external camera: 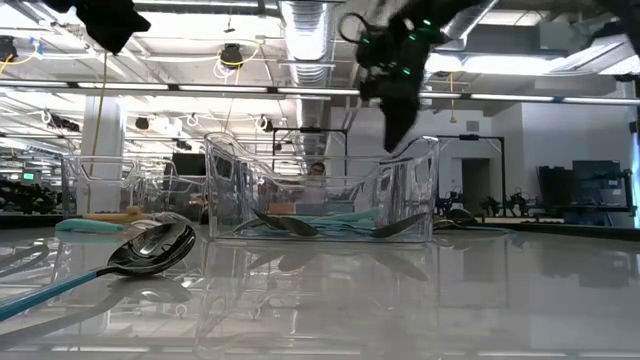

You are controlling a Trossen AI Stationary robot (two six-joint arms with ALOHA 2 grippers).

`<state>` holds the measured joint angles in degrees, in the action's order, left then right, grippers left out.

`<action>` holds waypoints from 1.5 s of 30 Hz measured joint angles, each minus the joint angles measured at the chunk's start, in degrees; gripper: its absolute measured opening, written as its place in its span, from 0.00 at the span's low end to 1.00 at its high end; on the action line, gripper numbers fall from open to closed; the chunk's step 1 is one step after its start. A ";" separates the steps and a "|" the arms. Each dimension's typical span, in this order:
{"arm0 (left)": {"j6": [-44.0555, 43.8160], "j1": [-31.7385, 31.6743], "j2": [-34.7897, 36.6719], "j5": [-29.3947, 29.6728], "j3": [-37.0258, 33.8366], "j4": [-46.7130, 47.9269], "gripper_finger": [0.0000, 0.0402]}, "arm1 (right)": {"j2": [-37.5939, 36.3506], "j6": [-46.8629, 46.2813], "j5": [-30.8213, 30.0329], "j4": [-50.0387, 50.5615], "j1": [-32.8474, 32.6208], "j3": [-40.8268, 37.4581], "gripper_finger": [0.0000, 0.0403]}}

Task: Sort silverware by color (type)
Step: Put the blue spoon into the bottom transparent bin

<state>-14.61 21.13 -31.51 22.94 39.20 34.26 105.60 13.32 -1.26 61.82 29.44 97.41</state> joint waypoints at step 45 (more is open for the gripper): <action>-2.83 0.01 0.02 1.86 0.00 0.73 0.35 | -0.54 17.40 -7.07 -13.61 8.95 -32.97 0.11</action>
<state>-17.44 21.13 -31.49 24.80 39.20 34.99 105.05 30.72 -8.33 48.21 38.39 64.45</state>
